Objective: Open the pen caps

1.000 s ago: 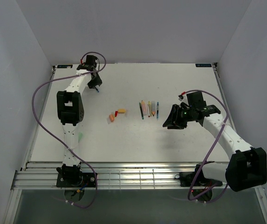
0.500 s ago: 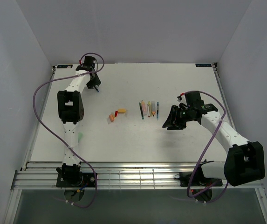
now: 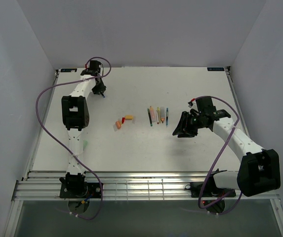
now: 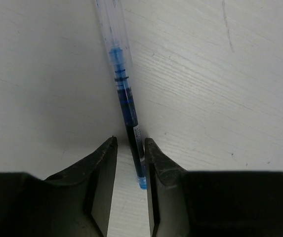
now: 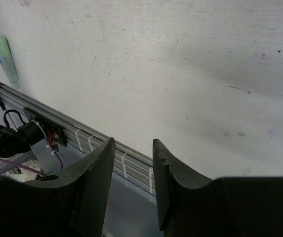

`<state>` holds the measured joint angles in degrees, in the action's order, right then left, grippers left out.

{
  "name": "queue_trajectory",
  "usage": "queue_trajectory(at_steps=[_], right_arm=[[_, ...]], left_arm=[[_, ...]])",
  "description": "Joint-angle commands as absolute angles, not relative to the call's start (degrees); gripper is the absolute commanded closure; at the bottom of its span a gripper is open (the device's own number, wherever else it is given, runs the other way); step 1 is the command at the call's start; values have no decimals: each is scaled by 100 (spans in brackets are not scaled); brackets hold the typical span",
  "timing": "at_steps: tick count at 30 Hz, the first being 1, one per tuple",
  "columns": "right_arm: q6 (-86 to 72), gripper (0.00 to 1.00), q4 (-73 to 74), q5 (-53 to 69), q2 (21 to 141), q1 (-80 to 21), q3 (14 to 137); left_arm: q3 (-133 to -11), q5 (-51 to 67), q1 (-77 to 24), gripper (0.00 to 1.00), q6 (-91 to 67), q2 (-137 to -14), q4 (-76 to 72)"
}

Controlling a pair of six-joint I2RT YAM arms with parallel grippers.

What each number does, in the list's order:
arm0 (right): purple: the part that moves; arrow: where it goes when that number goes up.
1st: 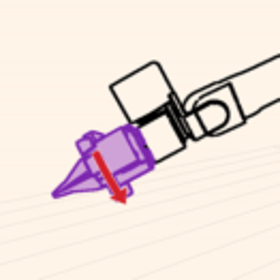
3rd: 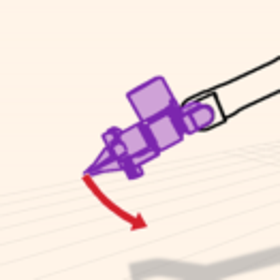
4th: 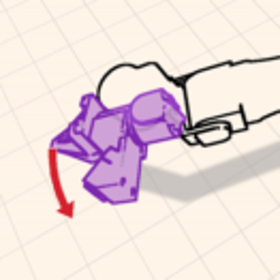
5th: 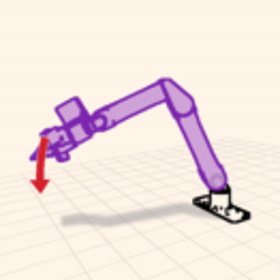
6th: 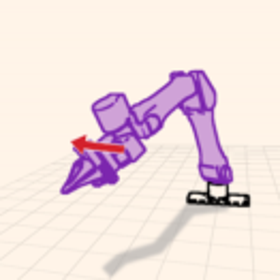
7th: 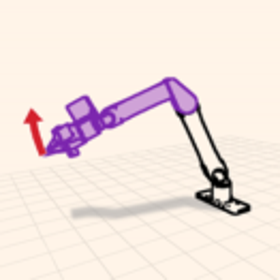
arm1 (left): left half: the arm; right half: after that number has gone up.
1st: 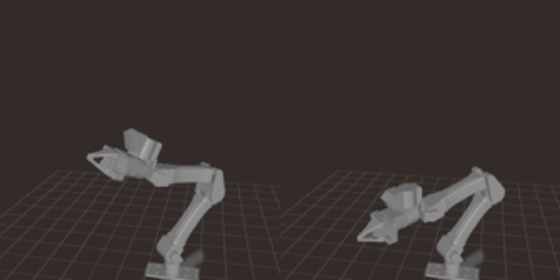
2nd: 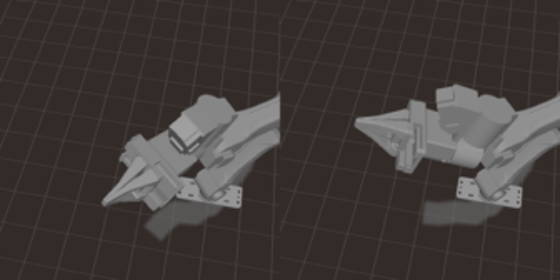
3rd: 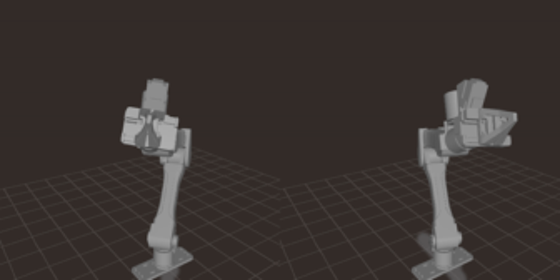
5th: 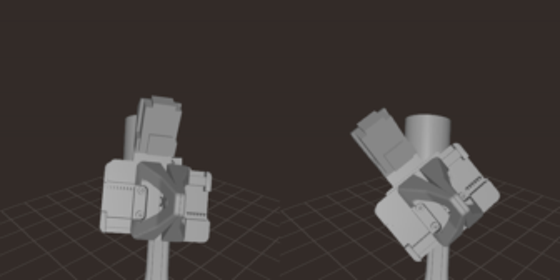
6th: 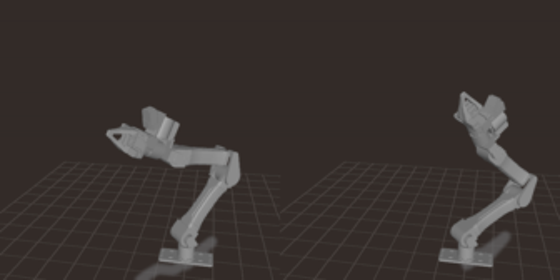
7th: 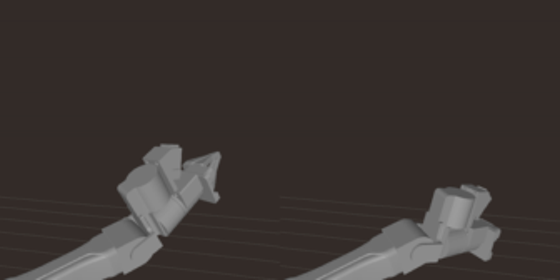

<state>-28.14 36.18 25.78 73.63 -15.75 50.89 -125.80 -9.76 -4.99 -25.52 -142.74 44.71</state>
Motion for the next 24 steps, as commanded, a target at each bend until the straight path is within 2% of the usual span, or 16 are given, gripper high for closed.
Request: queue_trajectory(at_steps=[1, 8, 9, 12, 18, 24], right_arm=[[-2698, 57, 3691, 2549, 7400, -1547, 5344], [-2628, 57, 3744, 2531, 7357, -1538, 5370], [-2619, 57, 3753, 2523, 7339, -1547, 5361], [-2584, 57, 3744, 2531, 7304, -1538, 5326], [-2531, 57, 3744, 2601, 7348, -1547, 5475], [-2487, 57, 3700, 2786, 7541, -1538, 5827]], left_arm=[[-12587, -1081, -475, 62, -2286, -14195, 4500], [-12270, -1134, -475, 82, -2074, -14186, 4649], [-12235, -1142, -475, 89, -2074, -14177, 4693], [-12059, -1178, -466, 100, -2048, -14055, 4702], [-11962, -1284, -466, 100, -2056, -13413, 4702], [-11629, -398, -475, 100, -2364, -12245, 4641]])
